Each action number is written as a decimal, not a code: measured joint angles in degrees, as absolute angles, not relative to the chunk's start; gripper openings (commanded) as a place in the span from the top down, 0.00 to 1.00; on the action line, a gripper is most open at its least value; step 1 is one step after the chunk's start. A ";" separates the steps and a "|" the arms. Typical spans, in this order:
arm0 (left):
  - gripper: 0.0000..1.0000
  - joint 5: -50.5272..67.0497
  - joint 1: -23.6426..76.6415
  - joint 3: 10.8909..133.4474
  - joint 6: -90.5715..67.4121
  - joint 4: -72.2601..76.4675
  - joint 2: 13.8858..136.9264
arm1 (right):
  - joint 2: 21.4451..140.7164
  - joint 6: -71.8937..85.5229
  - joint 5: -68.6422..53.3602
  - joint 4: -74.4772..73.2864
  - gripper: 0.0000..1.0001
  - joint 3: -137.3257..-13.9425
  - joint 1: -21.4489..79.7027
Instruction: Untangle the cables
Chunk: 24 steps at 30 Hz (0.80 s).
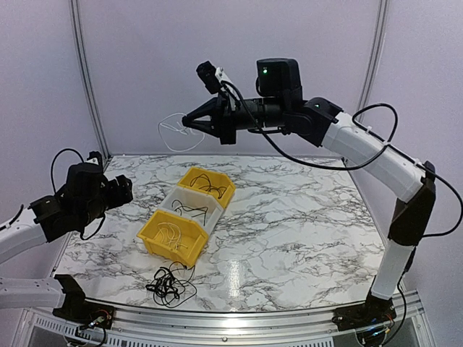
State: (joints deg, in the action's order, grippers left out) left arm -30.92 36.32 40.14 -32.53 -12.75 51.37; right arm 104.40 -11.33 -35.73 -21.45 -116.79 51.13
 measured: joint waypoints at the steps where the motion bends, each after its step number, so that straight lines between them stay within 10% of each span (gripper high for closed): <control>1: 0.12 -31.20 36.32 39.88 -33.15 -13.52 50.57 | 105.30 -11.25 -35.99 -21.45 1.00 -116.55 51.13; 24: 0.12 -38.11 36.32 36.64 -33.76 -19.40 38.92 | 123.94 -10.72 -41.80 -21.10 1.00 -112.42 52.77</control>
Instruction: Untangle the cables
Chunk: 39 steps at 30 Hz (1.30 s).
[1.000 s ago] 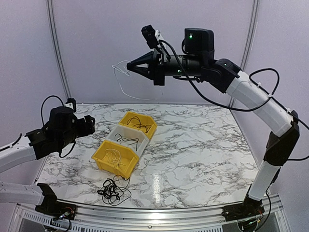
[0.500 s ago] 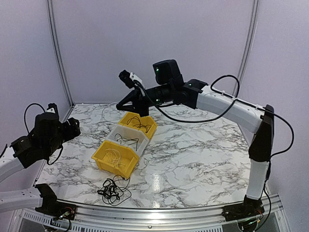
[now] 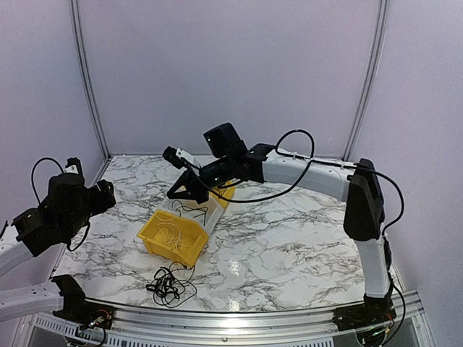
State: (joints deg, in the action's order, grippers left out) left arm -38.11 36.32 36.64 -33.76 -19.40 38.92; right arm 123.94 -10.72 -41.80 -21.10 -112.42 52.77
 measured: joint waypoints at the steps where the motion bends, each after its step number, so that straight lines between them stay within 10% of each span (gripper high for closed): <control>1: 0.12 -38.26 36.32 36.42 -33.67 -19.64 38.61 | 124.16 -10.74 -41.89 -21.10 1.00 -112.42 52.82; 39: 0.10 -35.99 36.32 36.49 -30.39 -25.69 34.00 | 120.88 -22.35 -34.24 -24.45 1.00 -111.26 59.51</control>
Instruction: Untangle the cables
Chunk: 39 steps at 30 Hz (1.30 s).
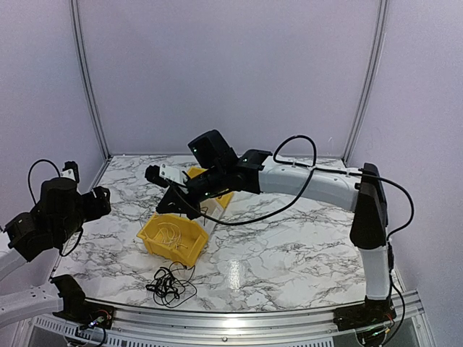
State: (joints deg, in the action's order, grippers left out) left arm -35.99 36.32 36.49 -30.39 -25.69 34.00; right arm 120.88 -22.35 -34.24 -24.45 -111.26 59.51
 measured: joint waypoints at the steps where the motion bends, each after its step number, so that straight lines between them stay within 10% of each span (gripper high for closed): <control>1: 0.10 -35.99 36.32 36.49 -30.41 -25.98 33.65 | 121.71 -22.28 -34.02 -24.45 1.00 -111.26 59.48; 39: 0.05 -35.55 36.32 33.56 -34.74 -29.08 28.45 | 133.51 -18.44 -16.25 -23.70 1.00 -109.32 62.13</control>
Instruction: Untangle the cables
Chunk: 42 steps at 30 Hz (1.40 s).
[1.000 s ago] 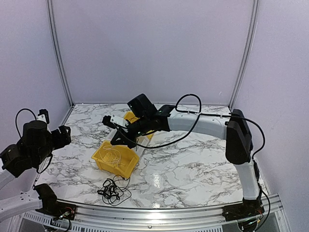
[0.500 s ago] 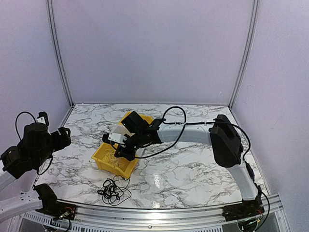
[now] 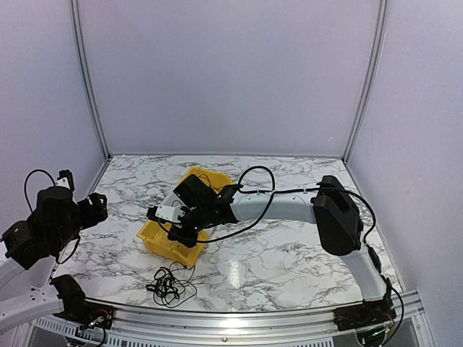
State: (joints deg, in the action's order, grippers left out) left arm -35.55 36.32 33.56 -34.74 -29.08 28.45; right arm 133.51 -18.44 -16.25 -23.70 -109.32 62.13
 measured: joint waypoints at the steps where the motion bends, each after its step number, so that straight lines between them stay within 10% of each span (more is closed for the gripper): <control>1: 0.04 -35.42 36.32 33.56 -34.76 -29.08 28.53 | 133.51 -18.44 -15.07 -23.38 0.99 -109.12 61.89; 11: 0.02 -26.79 36.32 33.26 -32.38 -29.02 32.69 | 127.76 -21.98 -11.88 -22.48 0.58 -101.73 61.01; 21: 0.09 -14.90 36.32 33.26 -31.03 -28.36 39.44 | 109.95 -20.38 -15.55 -18.50 0.65 -83.29 64.49; 34: 0.10 -14.06 36.32 32.03 -32.71 -25.98 35.88 | 115.35 -1.58 -21.30 -17.45 0.49 -77.65 70.50; 42: 0.10 -13.23 36.32 30.83 -32.03 -25.96 34.04 | 116.46 -4.32 -17.15 -18.37 0.71 -80.42 71.22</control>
